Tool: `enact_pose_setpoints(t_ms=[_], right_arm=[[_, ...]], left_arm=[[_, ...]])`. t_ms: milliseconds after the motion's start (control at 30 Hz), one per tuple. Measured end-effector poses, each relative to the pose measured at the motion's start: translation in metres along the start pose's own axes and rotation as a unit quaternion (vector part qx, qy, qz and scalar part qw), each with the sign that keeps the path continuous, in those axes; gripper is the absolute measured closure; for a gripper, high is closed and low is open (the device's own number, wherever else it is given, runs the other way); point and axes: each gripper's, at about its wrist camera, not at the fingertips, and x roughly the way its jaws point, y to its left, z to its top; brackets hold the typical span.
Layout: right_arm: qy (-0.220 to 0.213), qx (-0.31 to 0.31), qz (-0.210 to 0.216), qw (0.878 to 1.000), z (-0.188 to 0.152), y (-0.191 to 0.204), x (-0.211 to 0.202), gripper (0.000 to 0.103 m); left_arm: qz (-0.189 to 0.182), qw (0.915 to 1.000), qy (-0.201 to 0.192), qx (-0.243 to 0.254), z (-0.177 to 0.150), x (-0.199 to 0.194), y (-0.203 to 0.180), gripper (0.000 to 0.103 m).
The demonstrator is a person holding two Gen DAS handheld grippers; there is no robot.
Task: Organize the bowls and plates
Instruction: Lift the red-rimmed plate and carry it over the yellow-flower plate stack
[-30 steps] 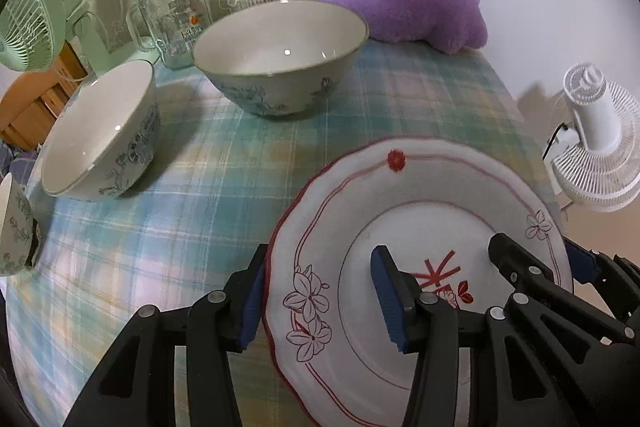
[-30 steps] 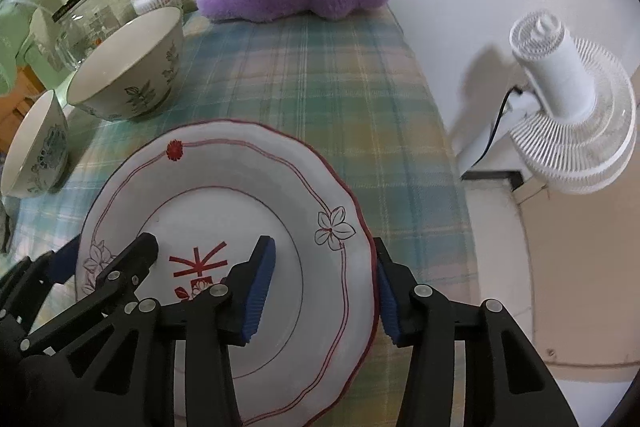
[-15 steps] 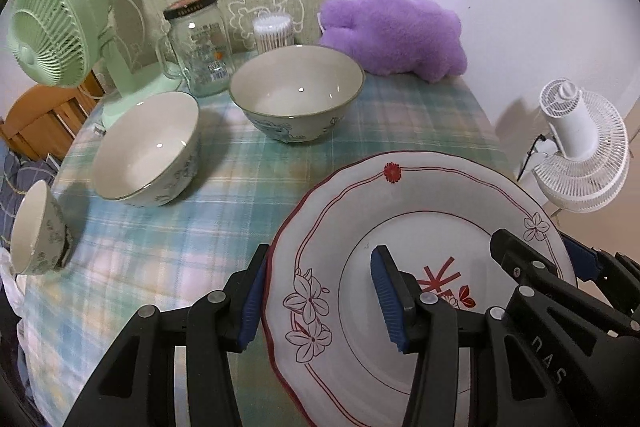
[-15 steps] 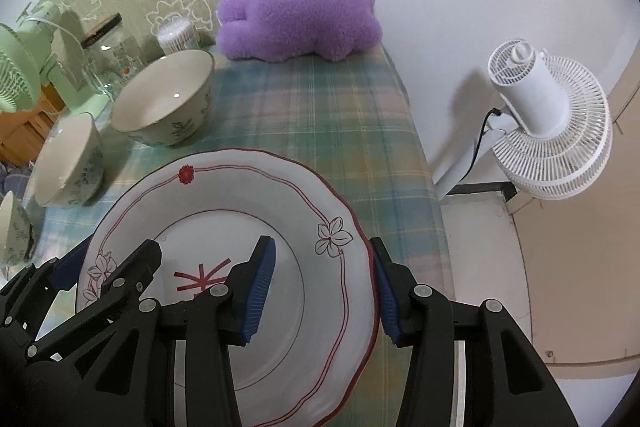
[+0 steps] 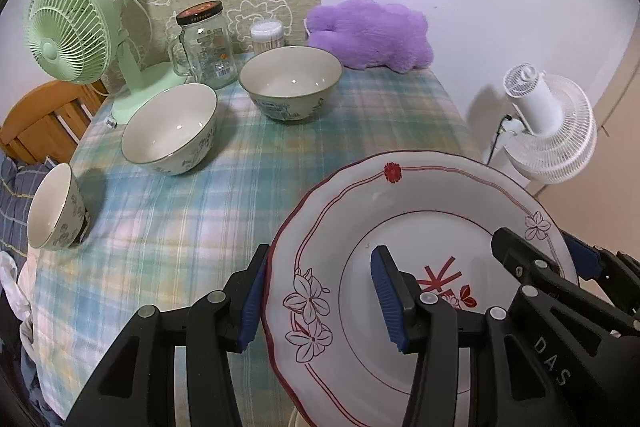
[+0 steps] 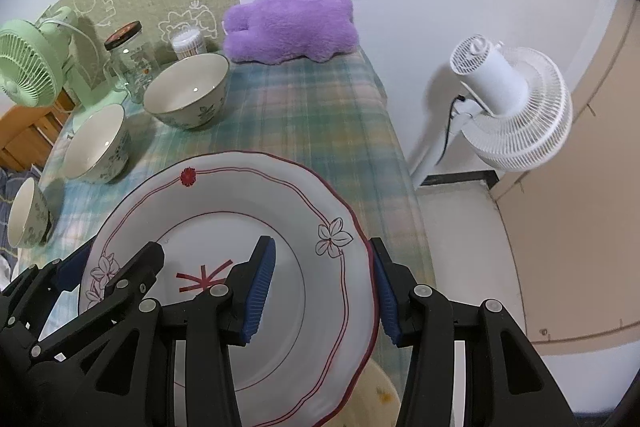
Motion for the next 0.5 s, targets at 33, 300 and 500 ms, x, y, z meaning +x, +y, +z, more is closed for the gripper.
enact_pose_setpoints(t_ms=[33,300,500], right_arm=[[0.0,0.001,-0.002,1.0,-0.005,0.0,-0.005,0.051],[0.009,0.024,-0.021,0.999,-0.042,-0.011,-0.026,0.051],[0.027,0.041,-0.036,0.998,-0.067,-0.023,-0.026,0.051]], left_arm=[[-0.003,1.0,-0.001,0.002,-0.003,-0.004,0.0,0.053],[-0.023,0.9992,0.016,0.027,-0.034,-0.014,-0.01,0.053],[-0.038,0.9974,0.037,0.049,-0.057,-0.009,-0.022,0.053]])
